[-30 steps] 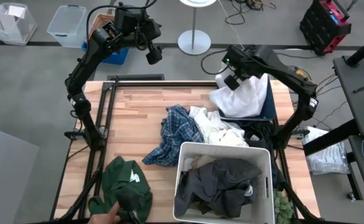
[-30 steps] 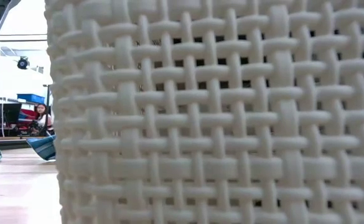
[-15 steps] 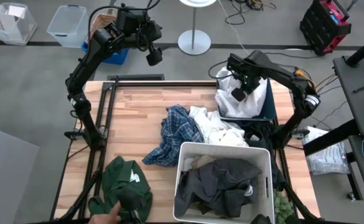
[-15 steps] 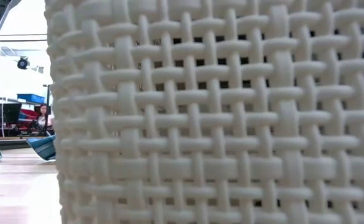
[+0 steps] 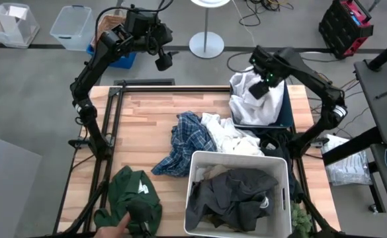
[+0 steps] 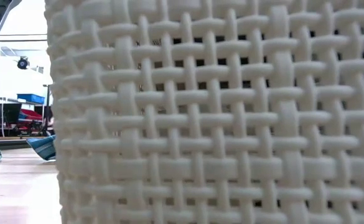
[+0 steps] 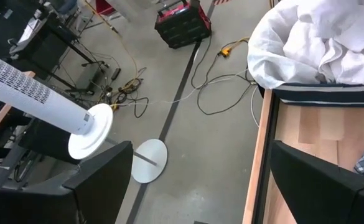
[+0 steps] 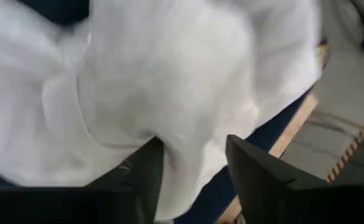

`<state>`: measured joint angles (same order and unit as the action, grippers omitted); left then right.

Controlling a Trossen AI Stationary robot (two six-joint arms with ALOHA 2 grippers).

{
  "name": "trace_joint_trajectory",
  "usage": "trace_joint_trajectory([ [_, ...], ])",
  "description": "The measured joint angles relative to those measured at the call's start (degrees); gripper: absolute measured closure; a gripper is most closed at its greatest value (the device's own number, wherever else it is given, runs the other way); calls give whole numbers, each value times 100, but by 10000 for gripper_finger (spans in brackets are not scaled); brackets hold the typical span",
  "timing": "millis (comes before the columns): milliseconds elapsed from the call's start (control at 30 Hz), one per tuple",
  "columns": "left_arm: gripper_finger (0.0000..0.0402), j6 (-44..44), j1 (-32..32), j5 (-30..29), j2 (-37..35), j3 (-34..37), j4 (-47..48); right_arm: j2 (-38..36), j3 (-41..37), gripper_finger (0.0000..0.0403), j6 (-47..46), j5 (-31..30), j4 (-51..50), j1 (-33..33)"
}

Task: Sort clothes
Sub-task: Put the top white shirt into the blue bin

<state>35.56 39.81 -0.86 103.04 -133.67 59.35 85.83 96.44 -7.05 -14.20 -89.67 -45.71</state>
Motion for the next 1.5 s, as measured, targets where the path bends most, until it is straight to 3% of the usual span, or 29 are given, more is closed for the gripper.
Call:
trace_joint_trajectory([
  [133,51,21,1,21,117,0,-52,7,387,197,-192,-645,506,-81],
  [233,51,26,9,163,252,0,-8,75,468,198,10,-623,1081,-189],
  [367,51,90,13,188,461,2,160,388,448,245,272,-496,1536,-331],
  [600,51,52,36,190,579,4,181,1351,444,382,649,-645,1881,-767],
  [867,51,-61,33,199,517,4,214,2190,866,393,966,-478,2231,-853],
  [1067,51,-108,45,204,463,2,246,2687,1637,394,1353,699,1851,-845],
  [1333,51,53,142,473,566,25,686,3452,2372,394,1610,776,7,-851],
  [1500,51,176,252,669,566,28,862,3431,2499,394,1781,1034,-52,-789],
])
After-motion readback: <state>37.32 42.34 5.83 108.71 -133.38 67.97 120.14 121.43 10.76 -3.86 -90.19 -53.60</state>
